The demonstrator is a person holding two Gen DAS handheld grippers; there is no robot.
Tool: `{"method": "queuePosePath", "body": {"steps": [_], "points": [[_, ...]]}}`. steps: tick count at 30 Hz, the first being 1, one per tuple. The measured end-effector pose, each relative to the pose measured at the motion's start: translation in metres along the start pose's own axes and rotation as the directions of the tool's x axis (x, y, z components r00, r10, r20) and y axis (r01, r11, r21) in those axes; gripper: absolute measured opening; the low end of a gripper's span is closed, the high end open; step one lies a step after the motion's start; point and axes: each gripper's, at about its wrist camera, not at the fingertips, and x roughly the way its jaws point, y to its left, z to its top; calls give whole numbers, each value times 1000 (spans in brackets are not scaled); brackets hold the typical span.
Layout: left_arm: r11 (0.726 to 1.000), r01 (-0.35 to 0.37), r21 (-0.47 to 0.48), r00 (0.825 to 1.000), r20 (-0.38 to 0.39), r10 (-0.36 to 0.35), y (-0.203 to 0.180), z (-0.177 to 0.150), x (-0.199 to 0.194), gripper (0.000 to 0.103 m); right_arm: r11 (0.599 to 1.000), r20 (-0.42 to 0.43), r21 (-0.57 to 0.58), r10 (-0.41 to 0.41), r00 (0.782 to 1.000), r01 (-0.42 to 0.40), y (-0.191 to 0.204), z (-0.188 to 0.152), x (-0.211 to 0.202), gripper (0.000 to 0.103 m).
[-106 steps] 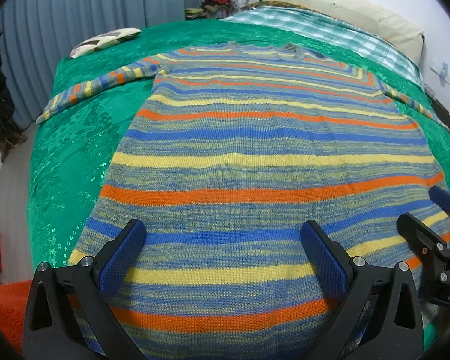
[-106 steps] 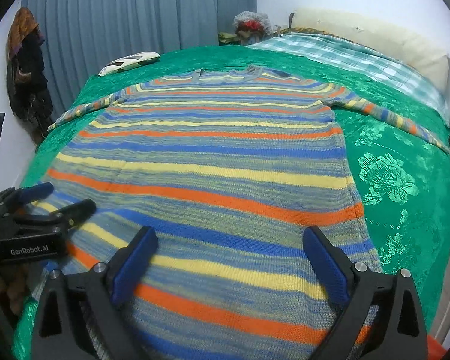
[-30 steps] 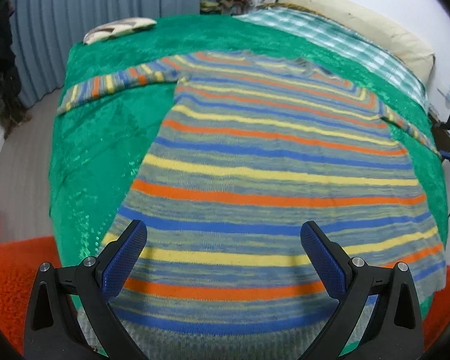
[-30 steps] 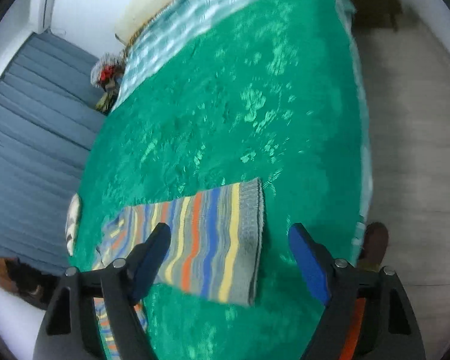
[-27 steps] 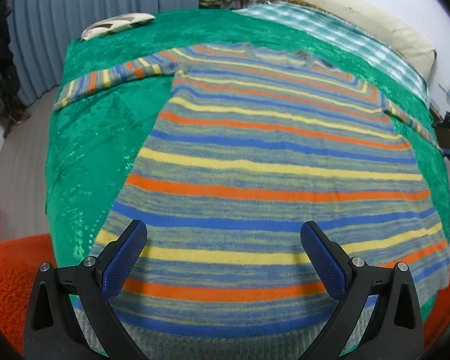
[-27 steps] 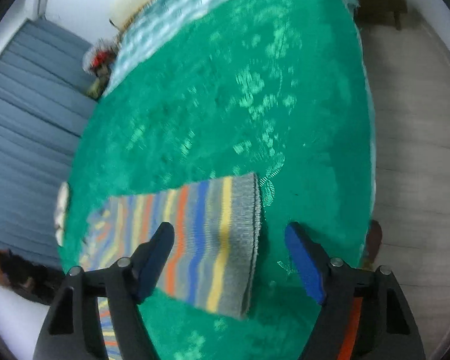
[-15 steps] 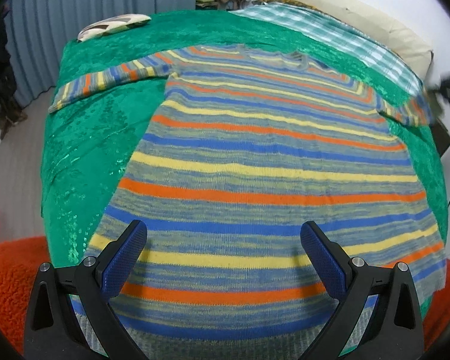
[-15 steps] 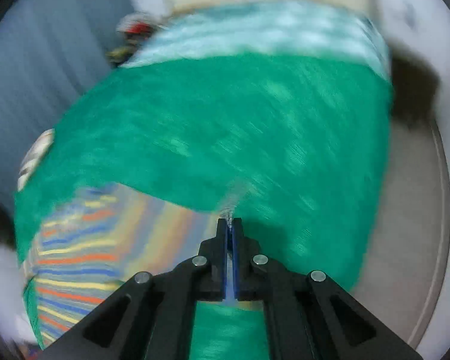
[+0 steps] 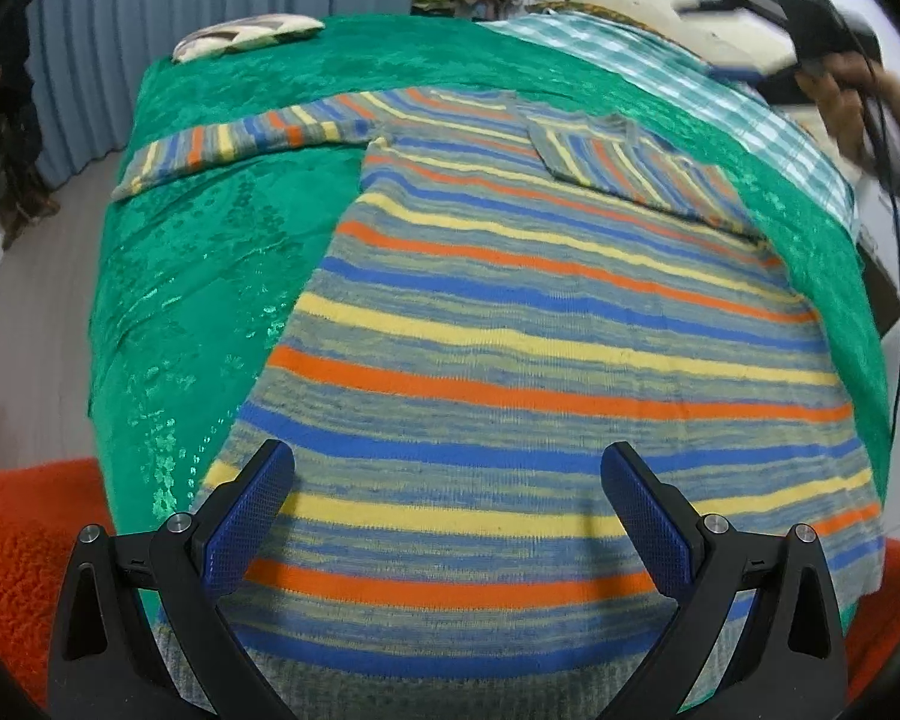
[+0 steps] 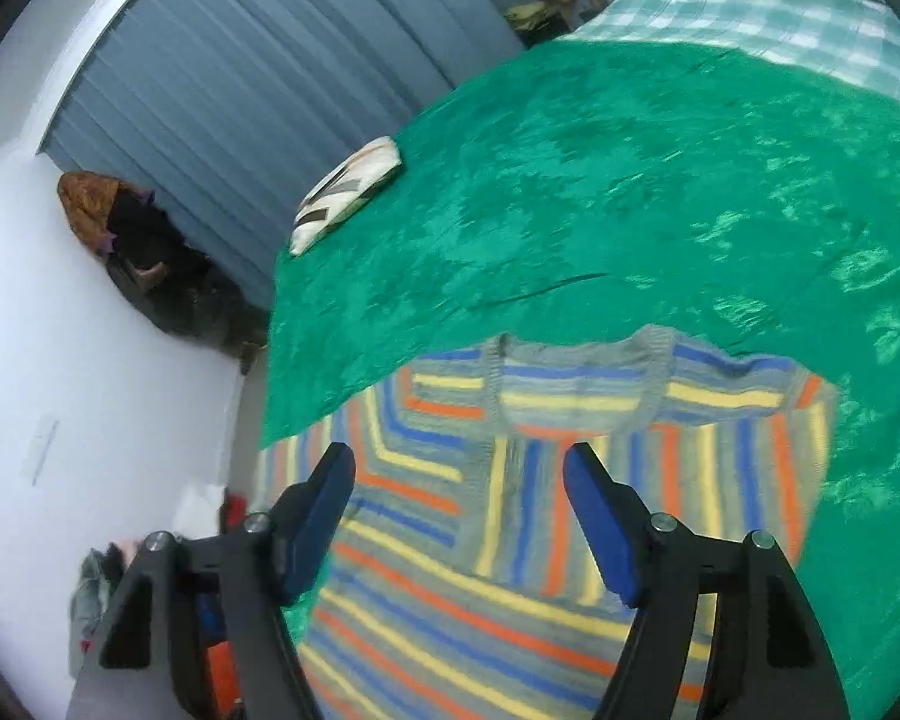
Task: Fold small clothes
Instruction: 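Fold the held sleeve across the sweater body with the right tool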
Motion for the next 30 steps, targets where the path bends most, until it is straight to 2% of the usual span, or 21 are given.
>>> {"method": "queuePosePath", "body": {"steps": [2, 4, 5, 6, 8, 10, 11, 12, 13, 14, 16, 17, 18, 19, 20, 21, 22, 23, 25, 27, 30], "points": [[1000, 6, -8, 1000, 1, -6, 1, 2, 1, 102, 994, -9, 3, -107, 994, 107, -16, 2, -1, 66], [1000, 5, -7, 1000, -2, -5, 0, 2, 3, 102, 959, -56, -72, -280, 958, 276, -31, -4, 3, 57], [1000, 4, -3, 1000, -6, -4, -2, 1, 5, 102, 940, -87, -111, -334, 939, 324, -39, -10, 8, 47], [1000, 3, 0, 1000, -9, -3, -2, 1, 6, 102, 937, -119, -130, -339, 933, 324, -46, -17, 13, 36], [1000, -2, 13, 1000, -21, 2, -6, -2, 10, 102, 956, -186, -150, -277, 943, 251, -57, -37, 23, 27], [999, -23, 44, 999, -30, 24, -11, -4, 15, 102, 959, -212, -150, -269, 939, 241, -68, -56, 33, 27], [998, -33, 57, 999, -30, 34, -13, -5, 15, 102, 936, -231, -150, -346, 910, 318, -82, -65, 42, 25], [997, -42, 71, 999, -31, 44, -15, -6, 17, 102, 895, -254, -166, -444, 860, 413, -94, -72, 49, 12], [995, -51, 82, 998, -35, 54, -16, -7, 18, 102, 861, -249, -181, -507, 825, 475, -104, -77, 50, 0], [995, -54, 86, 998, -36, 57, -16, -7, 18, 102, 850, -211, -177, -526, 824, 497, -105, -78, 42, 0], [995, -57, 84, 998, -34, 60, -16, -7, 18, 102, 805, -149, -192, -589, 794, 561, -92, -79, 26, 10], [995, -58, 87, 997, -38, 62, -17, -7, 20, 102, 812, -123, -211, -574, 809, 544, -78, -83, 17, 11], [994, -61, 93, 997, -42, 65, -18, -7, 22, 102, 843, -127, -224, -522, 843, 488, -67, -87, 11, 12], [993, -64, 100, 997, -46, 69, -20, -7, 23, 102, 877, -152, -234, -460, 875, 420, -58, -94, 8, 14], [992, -69, 107, 996, -47, 75, -22, -8, 25, 102, 902, -190, -238, -407, 893, 360, -51, -103, 8, 18], [990, -75, 117, 996, -46, 80, -23, -9, 26, 102, 912, -225, -238, -385, 895, 333, -49, -113, 9, 21], [990, -77, 120, 996, -42, 82, -24, -9, 25, 102, 911, -268, -243, -392, 880, 332, -52, -125, 13, 21], [990, -76, 119, 996, -40, 81, -23, -10, 24, 102, 892, -297, -260, -437, 849, 369, -60, -140, 13, 21], [991, -75, 112, 996, -42, 80, -21, -10, 18, 102, 855, -223, -267, -503, 835, 444, -64, -151, -5, 19], [994, -47, 95, 998, -32, 51, -18, -12, 7, 102, 809, -142, -266, -571, 809, 525, -48, -161, -34, 27], [994, 7, 109, 1000, 12, -8, -25, -18, -11, 102, 867, -130, -258, -469, 874, 427, -17, -190, -60, 30]]}}
